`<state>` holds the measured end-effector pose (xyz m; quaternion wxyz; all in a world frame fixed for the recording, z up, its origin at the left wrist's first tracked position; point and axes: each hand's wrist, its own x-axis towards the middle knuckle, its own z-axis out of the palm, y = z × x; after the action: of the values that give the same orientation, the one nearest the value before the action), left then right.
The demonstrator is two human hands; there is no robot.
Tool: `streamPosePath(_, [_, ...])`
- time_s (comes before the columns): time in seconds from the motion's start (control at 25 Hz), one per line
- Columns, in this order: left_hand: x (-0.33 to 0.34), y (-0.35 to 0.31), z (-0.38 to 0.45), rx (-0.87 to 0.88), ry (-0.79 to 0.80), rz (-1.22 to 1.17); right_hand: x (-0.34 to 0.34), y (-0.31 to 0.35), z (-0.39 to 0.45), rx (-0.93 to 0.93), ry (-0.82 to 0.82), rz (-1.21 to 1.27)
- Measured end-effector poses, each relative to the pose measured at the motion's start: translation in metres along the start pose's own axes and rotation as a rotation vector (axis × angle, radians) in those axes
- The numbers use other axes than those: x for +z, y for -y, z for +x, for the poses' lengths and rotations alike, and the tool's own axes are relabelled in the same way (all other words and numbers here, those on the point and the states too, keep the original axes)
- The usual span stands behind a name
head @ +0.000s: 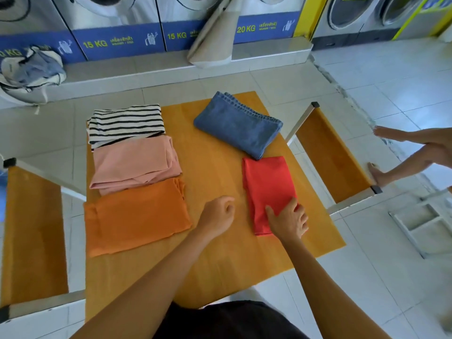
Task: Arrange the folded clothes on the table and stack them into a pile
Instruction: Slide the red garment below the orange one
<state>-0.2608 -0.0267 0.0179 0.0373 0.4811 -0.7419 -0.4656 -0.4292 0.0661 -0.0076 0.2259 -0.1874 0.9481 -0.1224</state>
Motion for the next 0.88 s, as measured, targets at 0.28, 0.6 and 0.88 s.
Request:
streamPosePath(0.28, [0.043,-0.017,0.011,-0.363,-0.1,-0.29,-0.004,-0.009,0.005,-0.246,0.11,-0.196])
streamPosePath(0.6, [0.01,0.027,-0.017,-0.371,-0.212,-0.022,-0.023,0.014,0.018,-0.623,0.233,-0.234])
streamPosePath(0.88, [0.042,0.038,-0.097,-0.575,-0.744,-0.064,0.016,0.057,0.026,-0.749,0.276,-0.389])
